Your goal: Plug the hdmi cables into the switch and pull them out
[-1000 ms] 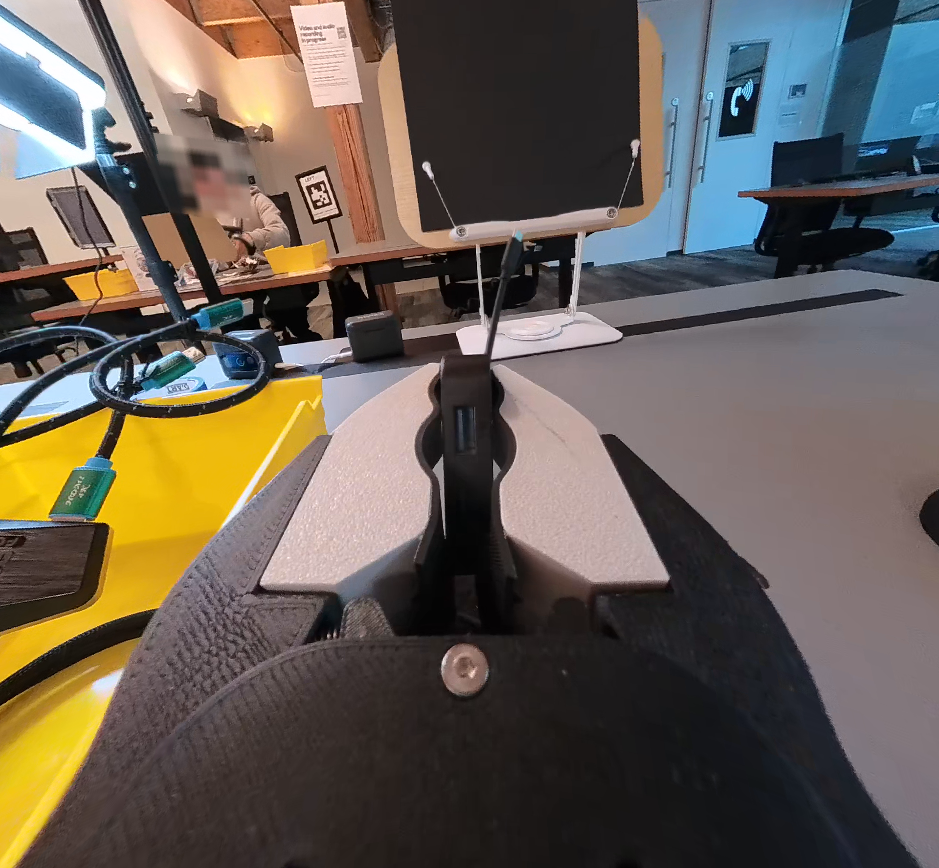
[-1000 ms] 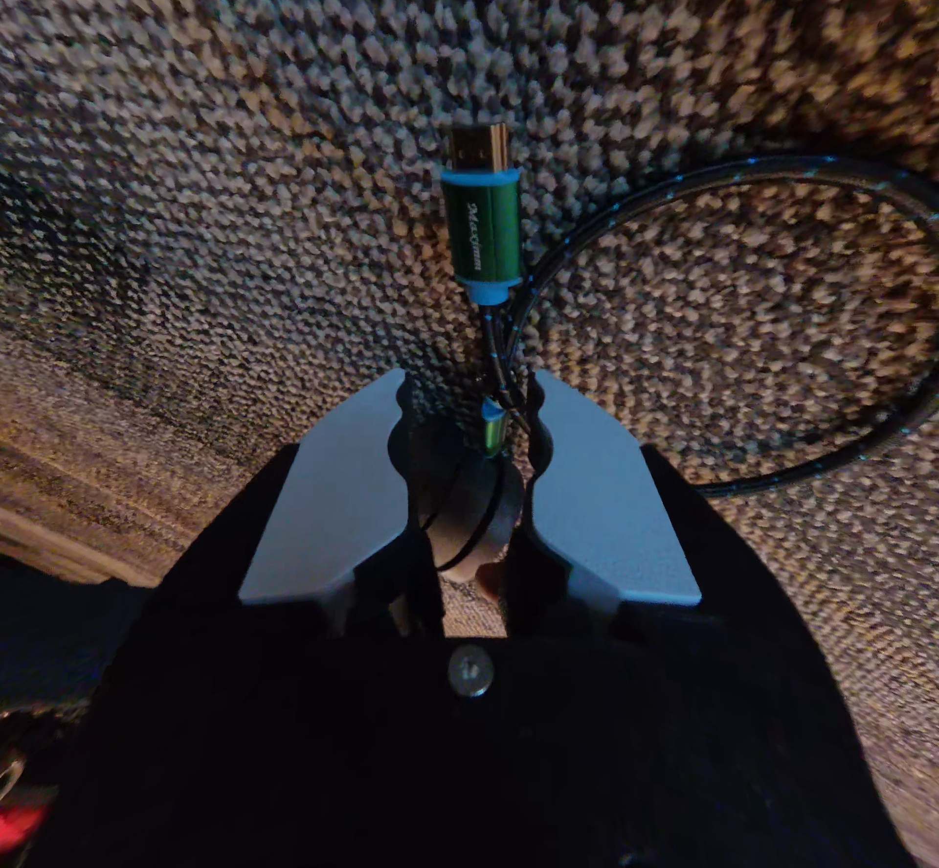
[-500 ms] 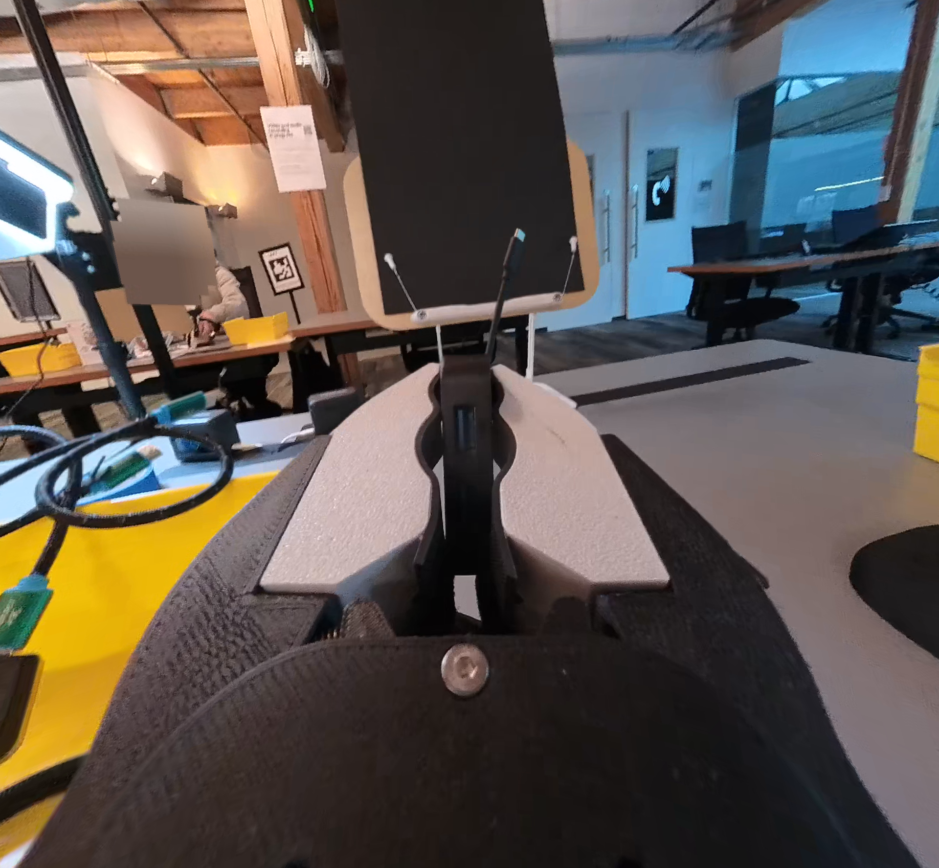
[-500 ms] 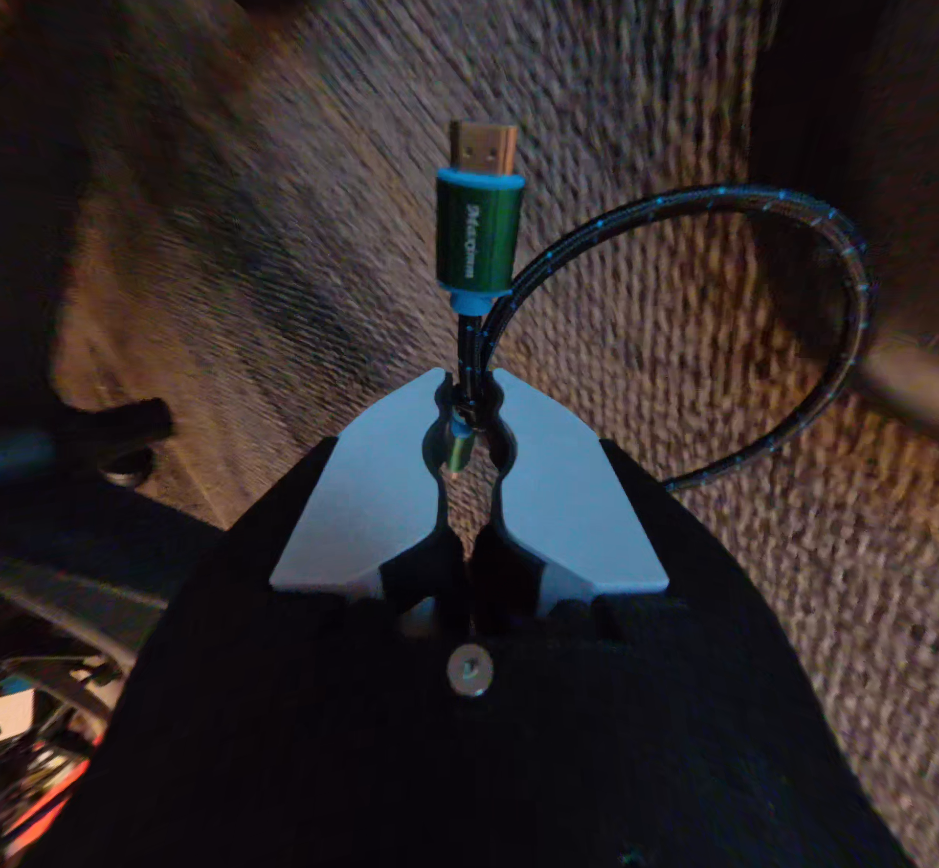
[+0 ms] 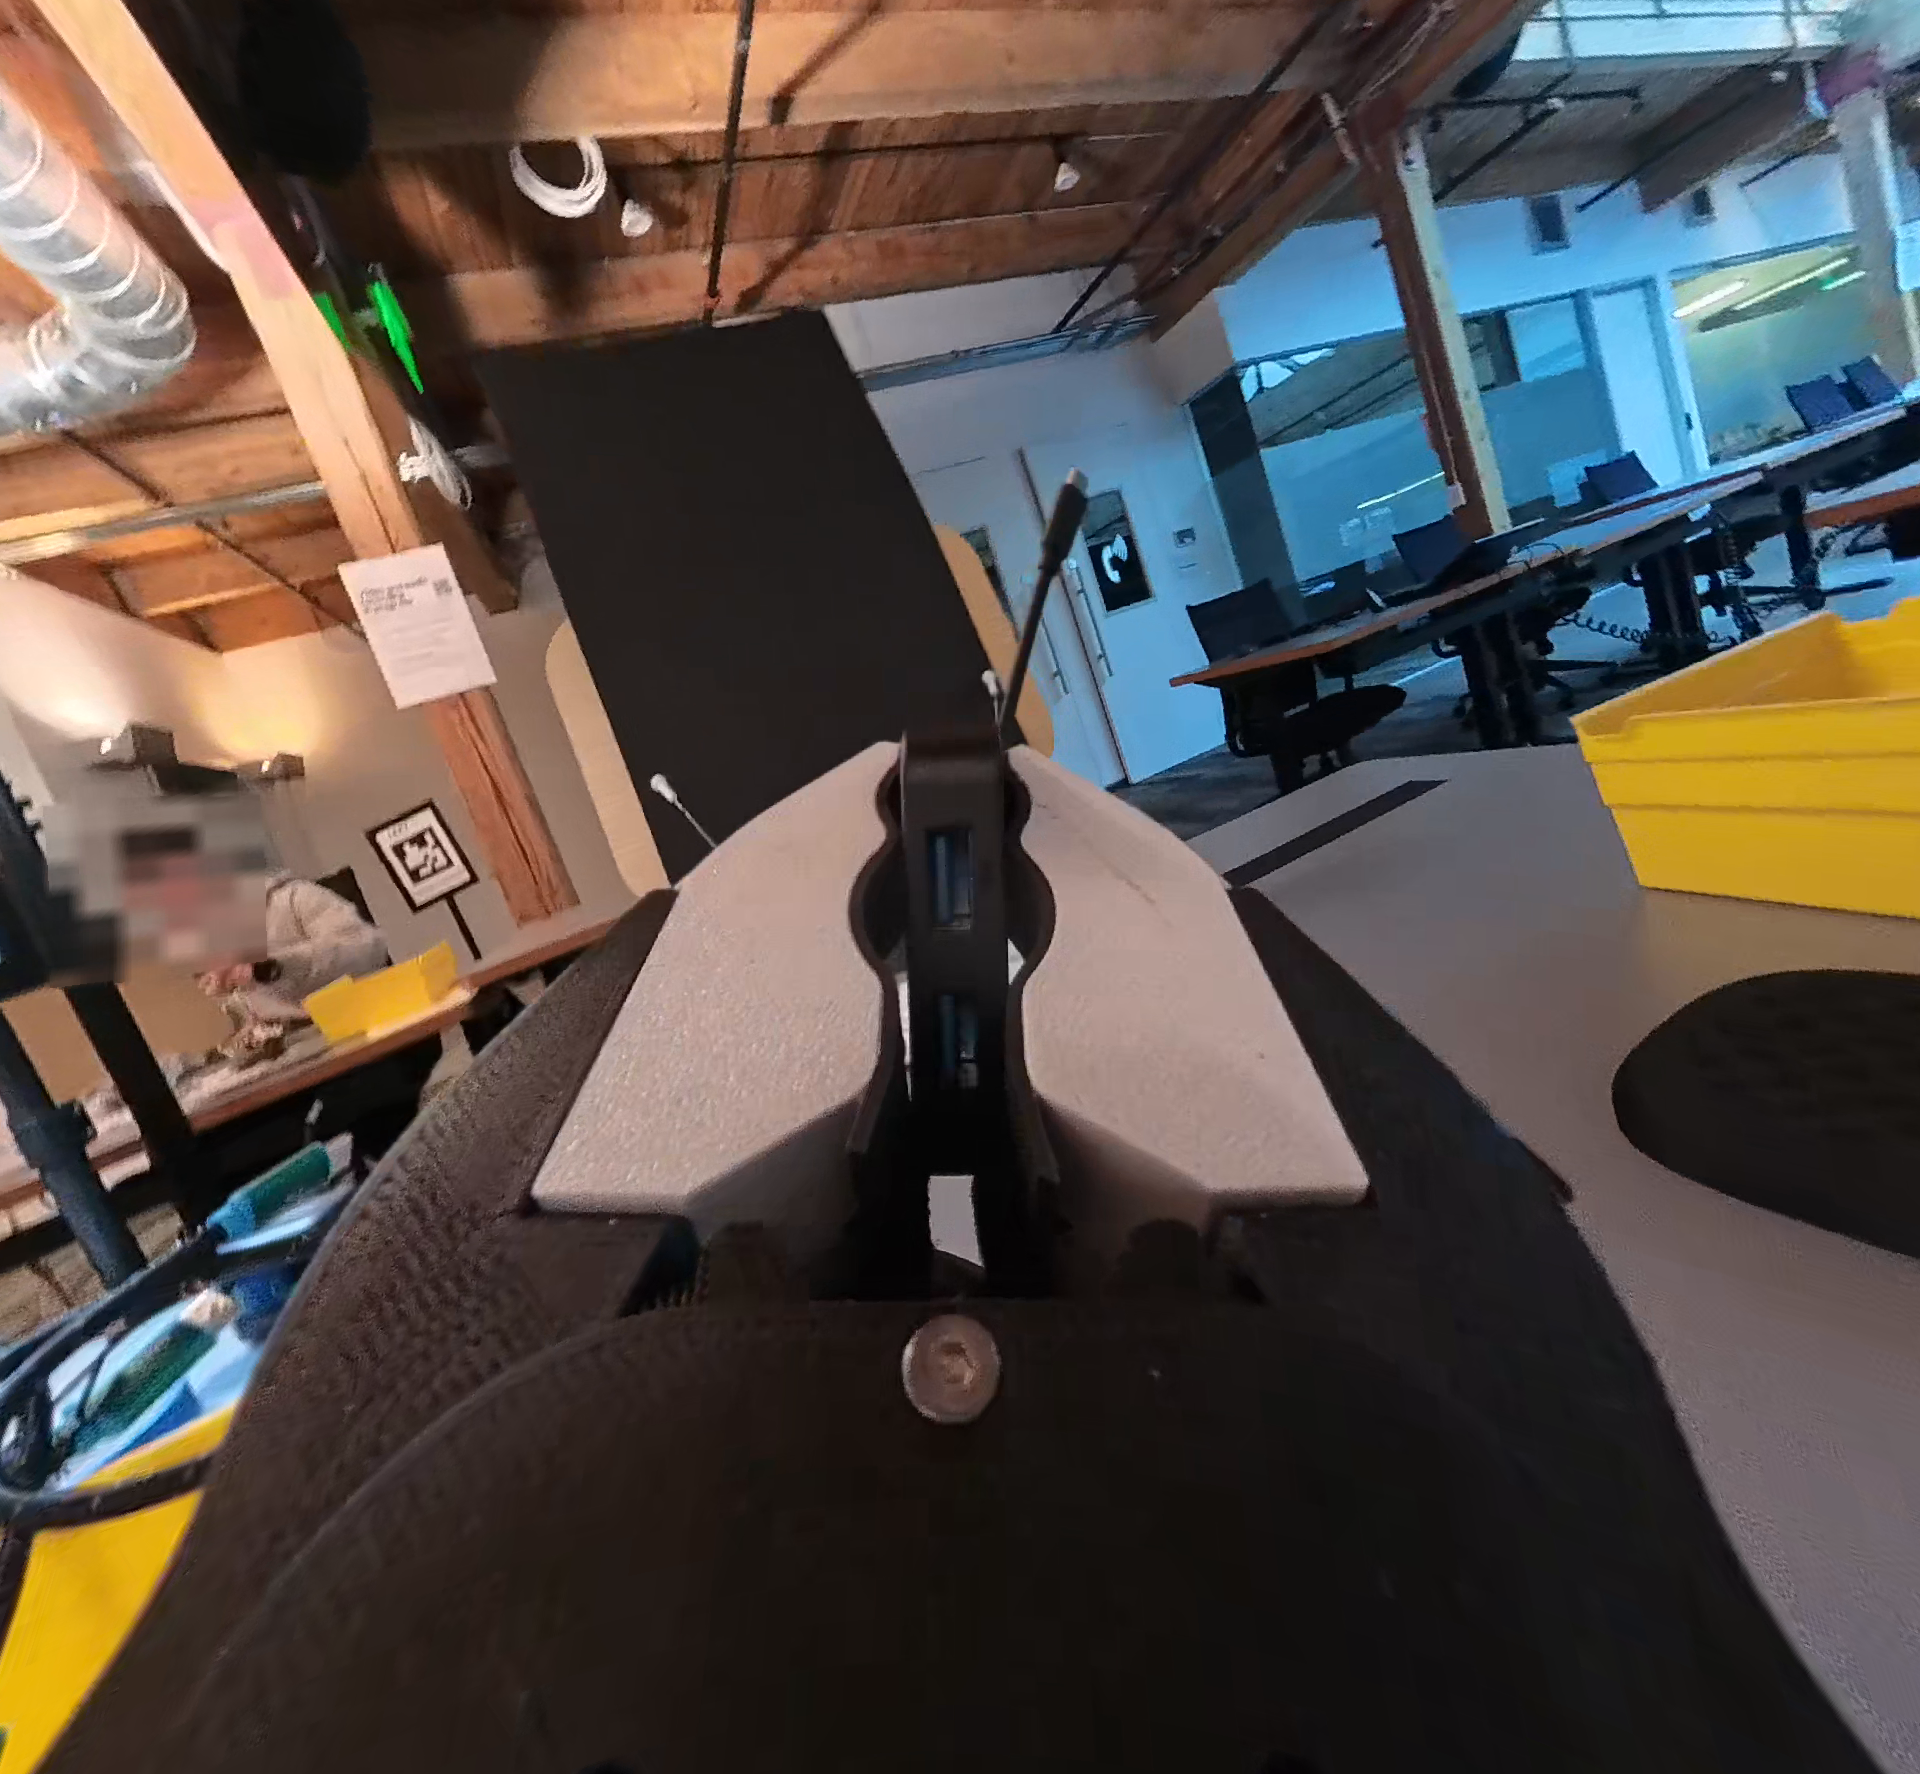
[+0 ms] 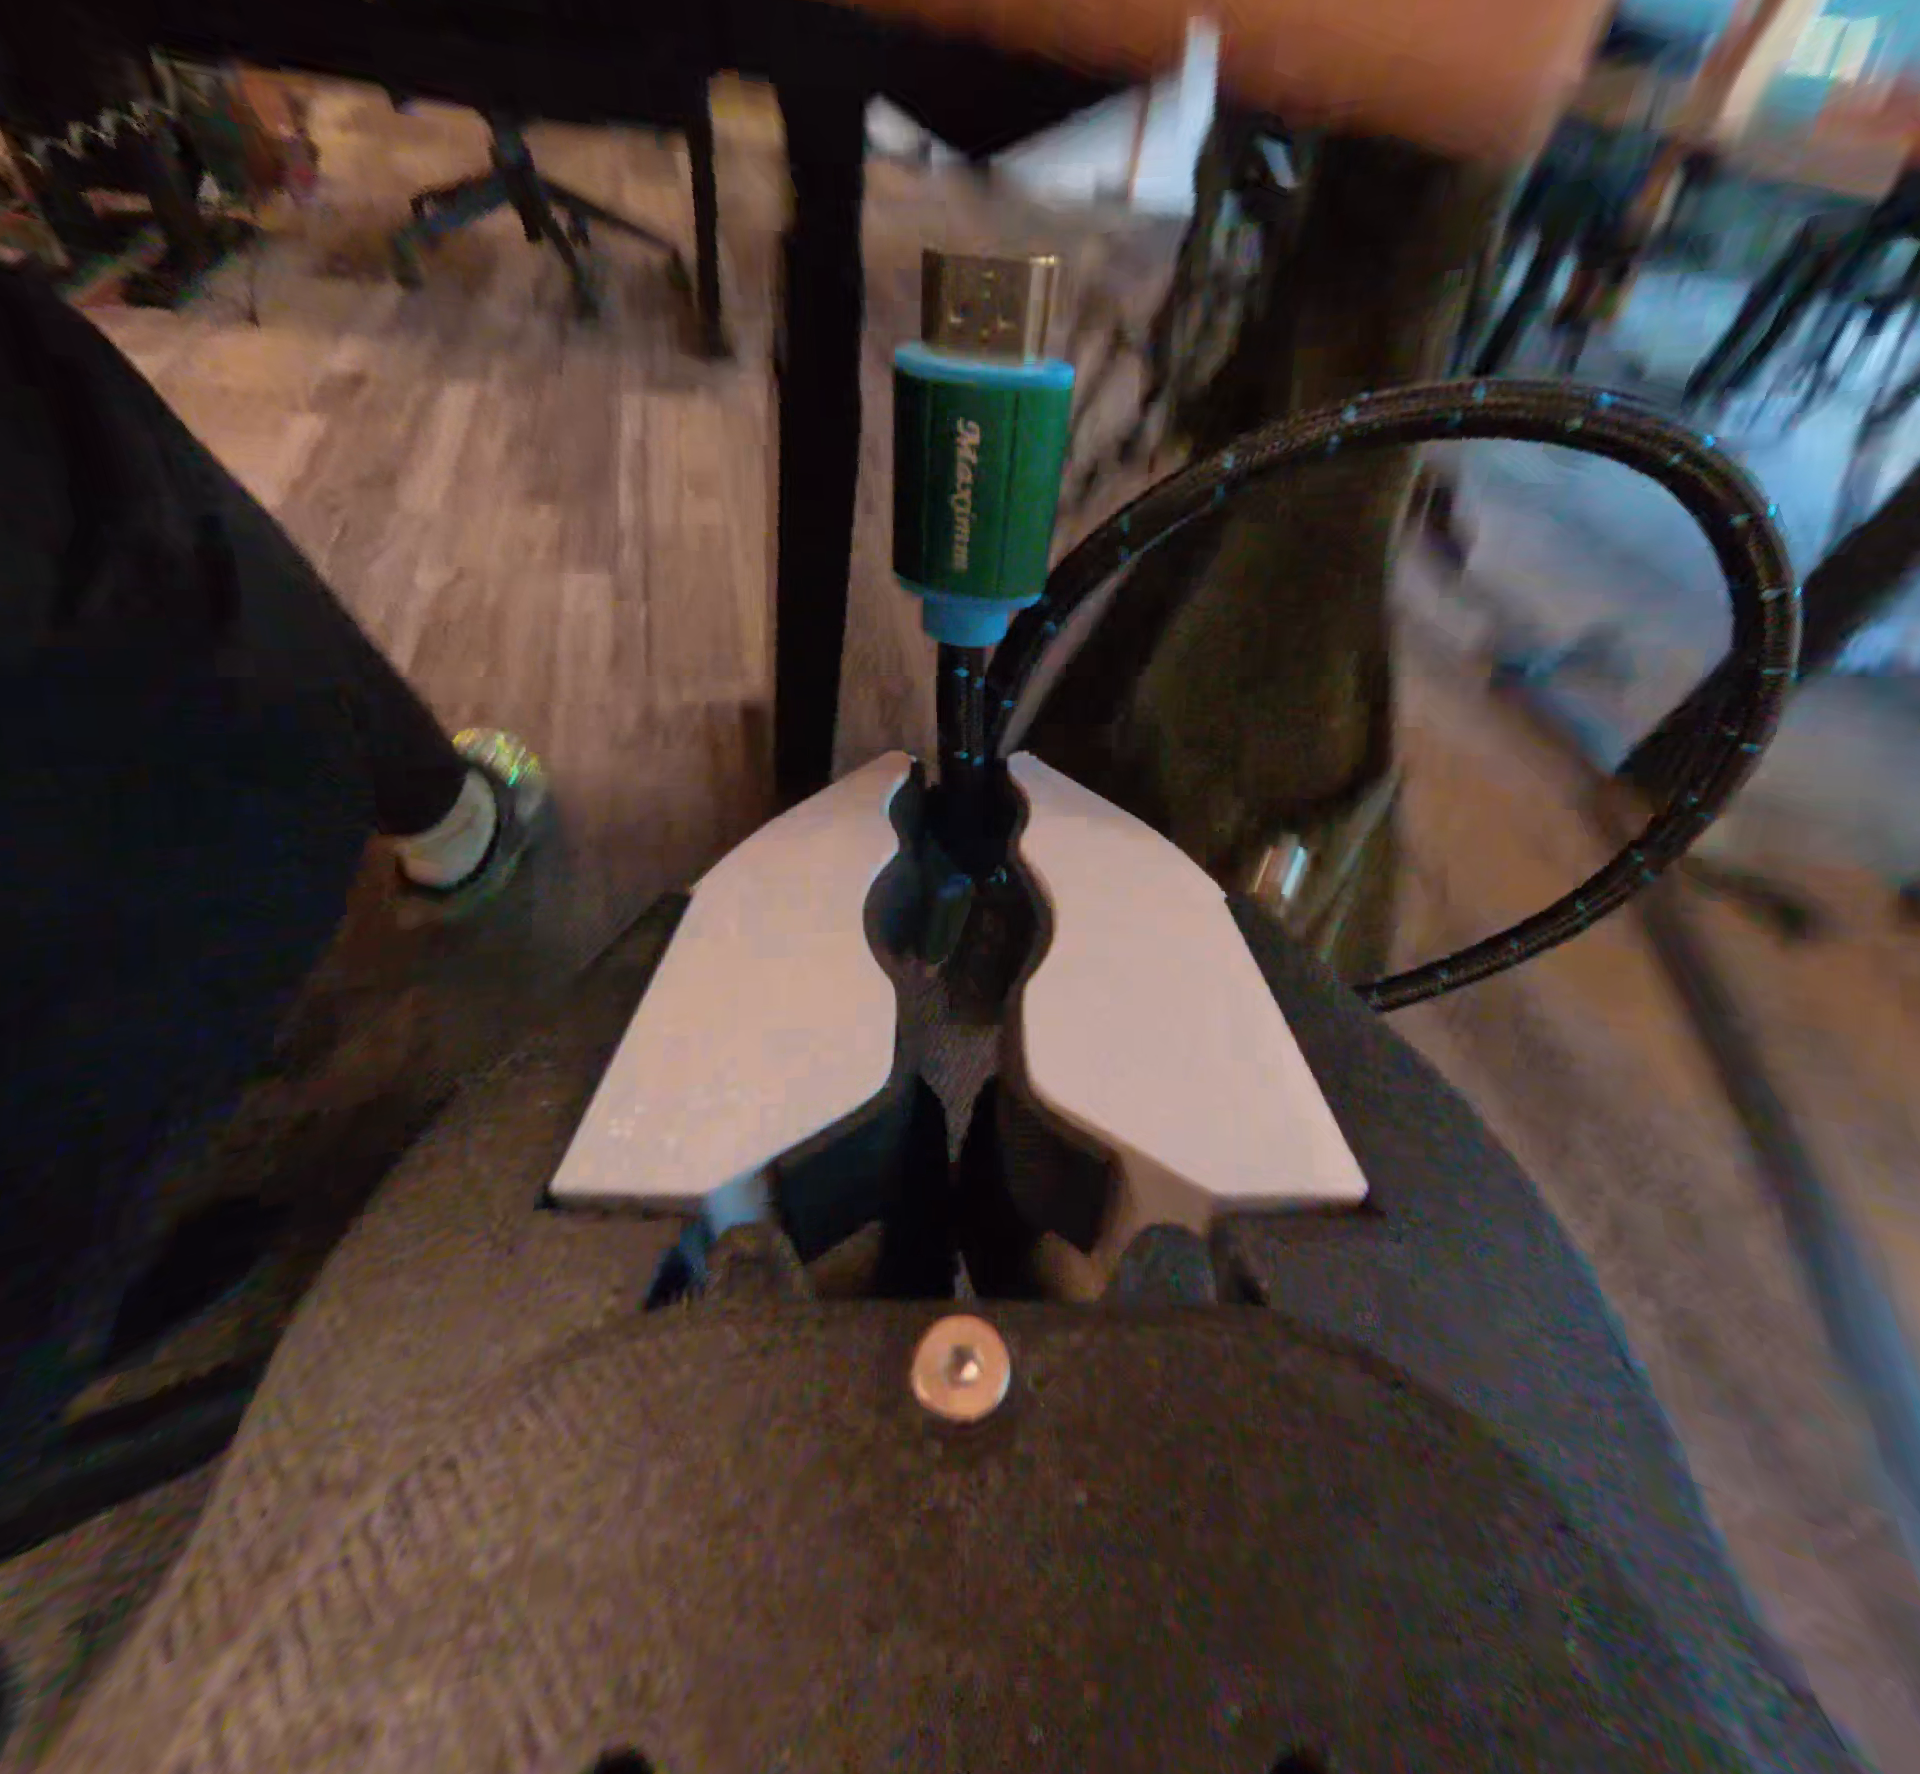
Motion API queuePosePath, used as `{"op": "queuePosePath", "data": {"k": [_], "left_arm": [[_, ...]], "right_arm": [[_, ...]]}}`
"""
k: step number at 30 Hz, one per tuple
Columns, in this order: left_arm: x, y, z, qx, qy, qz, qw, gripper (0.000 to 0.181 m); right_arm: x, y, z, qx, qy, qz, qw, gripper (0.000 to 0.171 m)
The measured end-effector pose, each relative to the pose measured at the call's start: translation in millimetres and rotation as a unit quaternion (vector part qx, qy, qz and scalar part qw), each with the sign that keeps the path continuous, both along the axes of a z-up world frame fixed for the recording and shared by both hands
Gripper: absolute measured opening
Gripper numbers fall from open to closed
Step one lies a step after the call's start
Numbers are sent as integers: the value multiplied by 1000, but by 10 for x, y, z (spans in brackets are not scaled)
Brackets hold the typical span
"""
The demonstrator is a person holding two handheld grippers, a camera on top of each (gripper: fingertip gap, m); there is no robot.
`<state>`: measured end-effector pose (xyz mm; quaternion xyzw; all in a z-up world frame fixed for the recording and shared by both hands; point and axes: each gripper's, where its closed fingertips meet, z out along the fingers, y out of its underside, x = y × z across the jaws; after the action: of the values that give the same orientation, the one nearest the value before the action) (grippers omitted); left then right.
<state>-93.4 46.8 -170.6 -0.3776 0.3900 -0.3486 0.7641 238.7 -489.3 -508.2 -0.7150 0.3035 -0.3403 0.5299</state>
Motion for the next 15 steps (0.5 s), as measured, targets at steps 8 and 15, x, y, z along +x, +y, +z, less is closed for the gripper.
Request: {"op": "queuePosePath", "data": {"k": [8,15], "left_arm": [[-142,-99,124,-21,-61,-51,997,14],[-240,-86,72,-77,-77,-90,990,14]], "right_arm": [[-458,764,2891,-43,-323,67,943,12],[-393,1878,3364,-106,-133,221,960,13]]}}
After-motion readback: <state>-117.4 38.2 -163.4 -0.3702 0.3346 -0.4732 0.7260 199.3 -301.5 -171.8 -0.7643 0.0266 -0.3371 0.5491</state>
